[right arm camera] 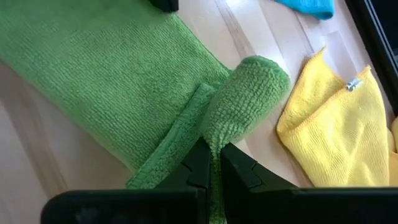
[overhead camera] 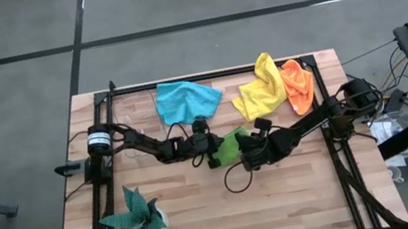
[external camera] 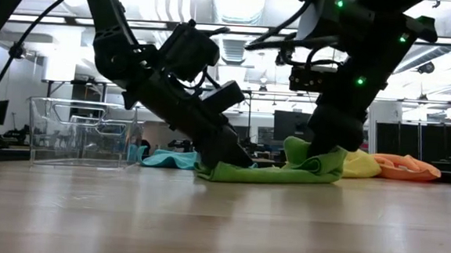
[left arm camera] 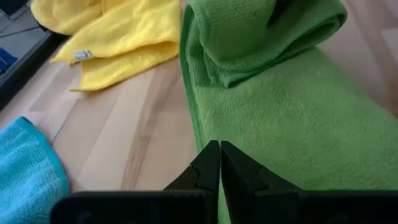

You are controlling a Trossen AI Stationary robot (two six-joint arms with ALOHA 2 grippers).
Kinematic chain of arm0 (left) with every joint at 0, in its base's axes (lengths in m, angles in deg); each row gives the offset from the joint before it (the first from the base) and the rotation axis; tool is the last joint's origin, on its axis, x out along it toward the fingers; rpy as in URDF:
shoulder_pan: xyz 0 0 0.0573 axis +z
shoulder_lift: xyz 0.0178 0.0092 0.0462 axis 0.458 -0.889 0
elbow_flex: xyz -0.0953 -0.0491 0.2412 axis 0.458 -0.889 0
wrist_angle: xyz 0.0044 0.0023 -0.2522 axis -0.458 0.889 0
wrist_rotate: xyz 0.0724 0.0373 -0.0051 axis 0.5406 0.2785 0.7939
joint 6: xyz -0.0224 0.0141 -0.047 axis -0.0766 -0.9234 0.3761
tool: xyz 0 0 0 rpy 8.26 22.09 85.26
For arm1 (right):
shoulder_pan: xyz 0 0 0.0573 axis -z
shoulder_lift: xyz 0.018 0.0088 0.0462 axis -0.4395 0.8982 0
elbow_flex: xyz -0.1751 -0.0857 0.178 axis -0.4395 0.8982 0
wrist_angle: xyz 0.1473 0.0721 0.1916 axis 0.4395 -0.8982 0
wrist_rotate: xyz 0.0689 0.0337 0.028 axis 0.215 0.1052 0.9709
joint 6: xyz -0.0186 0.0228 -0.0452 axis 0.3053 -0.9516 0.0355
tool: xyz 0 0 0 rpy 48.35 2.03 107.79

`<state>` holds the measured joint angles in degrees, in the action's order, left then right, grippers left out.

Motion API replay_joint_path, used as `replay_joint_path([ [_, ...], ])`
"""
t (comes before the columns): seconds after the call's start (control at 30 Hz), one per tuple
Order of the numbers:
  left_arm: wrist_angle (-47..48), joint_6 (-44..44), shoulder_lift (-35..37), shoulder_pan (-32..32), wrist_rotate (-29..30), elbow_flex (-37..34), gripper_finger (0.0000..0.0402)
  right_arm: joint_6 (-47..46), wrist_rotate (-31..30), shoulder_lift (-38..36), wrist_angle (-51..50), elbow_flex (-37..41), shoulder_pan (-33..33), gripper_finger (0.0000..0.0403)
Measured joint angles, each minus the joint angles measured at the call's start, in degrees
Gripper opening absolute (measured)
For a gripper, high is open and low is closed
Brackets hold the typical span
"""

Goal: Roll microfiber towels into tight, uniform cylinder then place into a basket
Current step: Roll the green microfiber towel

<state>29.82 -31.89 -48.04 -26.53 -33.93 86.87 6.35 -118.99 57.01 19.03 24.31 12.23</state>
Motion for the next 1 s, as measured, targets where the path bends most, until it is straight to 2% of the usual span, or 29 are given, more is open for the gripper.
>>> replay_joint_path([
  [0.27,-0.1,1.2,0.0,0.0,0.0,0.3,0.0,1.8,0.0,0.5,2.5,-1.7,1.6,0.0011],
  [0.57,-0.1,1.3,0.0,-0.4,-0.3,0.3,0.0,1.8,-1.9,5.3,-6.2,-5.5,4.9,0.0011],
  [0.73,-0.2,2.7,0.0,-0.4,-1.1,0.3,0.0,2.0,-5.1,8.4,-12.7,-9.6,4.9,0.0011],
  [1.0,-0.7,2.8,0.0,-0.4,-1.1,0.2,0.0,7.0,-4.9,16.5,-14.1,-16.0,4.6,0.0011],
])
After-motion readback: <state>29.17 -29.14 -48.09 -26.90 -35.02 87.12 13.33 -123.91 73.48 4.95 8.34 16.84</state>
